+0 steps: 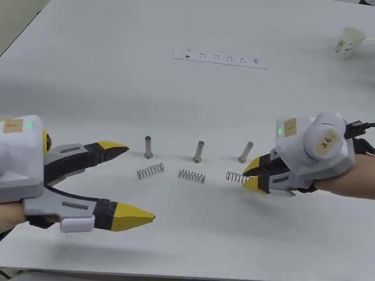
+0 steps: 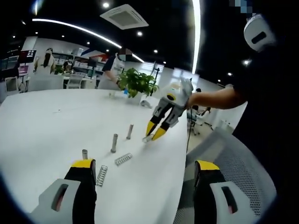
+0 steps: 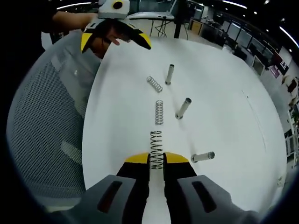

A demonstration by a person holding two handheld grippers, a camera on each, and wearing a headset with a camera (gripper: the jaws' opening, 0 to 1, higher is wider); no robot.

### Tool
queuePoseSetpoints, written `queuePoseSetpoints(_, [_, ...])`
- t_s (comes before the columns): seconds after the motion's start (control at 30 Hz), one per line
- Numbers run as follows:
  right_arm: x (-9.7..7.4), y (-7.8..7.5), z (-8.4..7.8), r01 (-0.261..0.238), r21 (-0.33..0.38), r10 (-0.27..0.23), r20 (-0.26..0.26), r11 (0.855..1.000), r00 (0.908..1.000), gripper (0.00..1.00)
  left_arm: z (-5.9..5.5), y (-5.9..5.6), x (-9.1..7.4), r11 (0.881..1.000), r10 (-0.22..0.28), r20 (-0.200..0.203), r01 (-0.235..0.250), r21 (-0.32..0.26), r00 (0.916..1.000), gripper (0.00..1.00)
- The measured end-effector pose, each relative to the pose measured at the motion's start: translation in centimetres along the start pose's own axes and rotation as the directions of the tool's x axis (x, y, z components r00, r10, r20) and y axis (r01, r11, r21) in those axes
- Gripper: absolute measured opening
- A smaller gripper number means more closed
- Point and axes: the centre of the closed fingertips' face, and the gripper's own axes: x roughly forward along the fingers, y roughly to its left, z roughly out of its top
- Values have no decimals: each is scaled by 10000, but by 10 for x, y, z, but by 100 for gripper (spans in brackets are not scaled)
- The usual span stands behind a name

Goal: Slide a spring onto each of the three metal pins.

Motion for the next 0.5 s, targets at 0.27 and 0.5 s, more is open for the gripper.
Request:
queuePoseSetpoints(0.27, [-2,11,20,-203,-385,214,296,9991,9993,8,8,-1,19,9962,-633,17,631,603,9980,71])
queuePoseSetpoints(0.5, [-11,18,39,-253,-677,300,695,9974,9971,8,6,-5,36,9882,-1088,-188,1102,1068,9939,51])
